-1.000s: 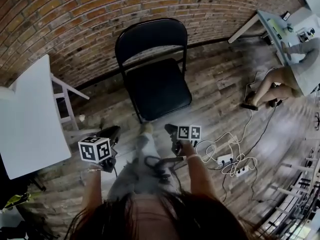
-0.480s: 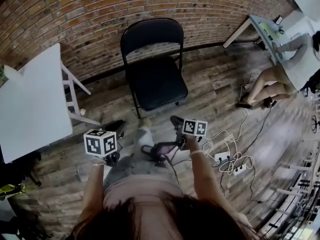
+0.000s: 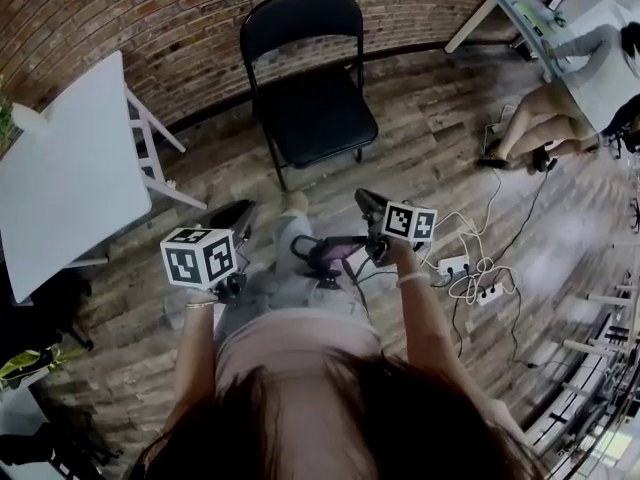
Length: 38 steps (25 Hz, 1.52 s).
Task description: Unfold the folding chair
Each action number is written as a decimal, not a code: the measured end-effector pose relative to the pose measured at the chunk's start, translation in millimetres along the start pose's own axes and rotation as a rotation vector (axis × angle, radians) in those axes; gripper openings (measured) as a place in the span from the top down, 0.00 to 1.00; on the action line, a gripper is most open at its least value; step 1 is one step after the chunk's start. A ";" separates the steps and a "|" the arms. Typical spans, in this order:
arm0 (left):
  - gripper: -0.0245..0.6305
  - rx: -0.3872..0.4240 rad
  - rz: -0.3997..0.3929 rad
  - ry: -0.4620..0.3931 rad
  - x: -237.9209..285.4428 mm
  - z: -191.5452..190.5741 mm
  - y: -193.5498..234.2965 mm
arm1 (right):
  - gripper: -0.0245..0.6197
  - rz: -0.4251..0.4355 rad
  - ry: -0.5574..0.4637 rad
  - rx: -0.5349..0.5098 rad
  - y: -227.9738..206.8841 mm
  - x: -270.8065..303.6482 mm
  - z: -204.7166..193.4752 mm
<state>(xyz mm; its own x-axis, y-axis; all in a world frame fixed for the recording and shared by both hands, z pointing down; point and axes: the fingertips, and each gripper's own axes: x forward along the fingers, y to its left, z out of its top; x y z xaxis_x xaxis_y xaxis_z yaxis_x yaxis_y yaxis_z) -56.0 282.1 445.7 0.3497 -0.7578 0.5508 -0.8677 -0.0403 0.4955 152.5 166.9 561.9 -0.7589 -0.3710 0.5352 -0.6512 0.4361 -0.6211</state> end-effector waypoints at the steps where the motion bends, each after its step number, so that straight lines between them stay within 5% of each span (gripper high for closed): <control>1: 0.88 -0.003 -0.004 -0.002 -3.0 -2.7 -3.1 | 0.97 0.003 -0.012 0.001 2.8 -3.6 -0.4; 14: 0.89 0.035 -0.077 0.042 -6.1 -18.4 -56.4 | 0.97 -0.003 -0.118 0.044 -1.0 -59.3 -3.2; 19: 0.96 0.058 -0.022 0.019 -3.8 -15.9 -69.1 | 0.97 -0.002 -0.123 0.001 -2.2 -77.6 2.7; 27: 0.96 0.004 -0.003 -0.014 -8.1 -24.4 -100.5 | 0.97 0.007 -0.052 -0.137 10.7 -104.9 5.6; 38: 0.96 -0.037 0.077 -0.016 -29.3 -37.5 -119.4 | 0.97 -0.050 -0.028 -0.190 24.7 -145.3 4.8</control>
<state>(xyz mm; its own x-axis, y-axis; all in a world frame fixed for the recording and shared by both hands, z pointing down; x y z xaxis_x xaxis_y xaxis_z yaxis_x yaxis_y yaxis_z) 50.5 333.6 395.6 0.2762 -0.7681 0.5777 -0.8782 0.0424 0.4764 246.6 227.6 466.1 -0.7274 -0.4171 0.5448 -0.6775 0.5625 -0.4738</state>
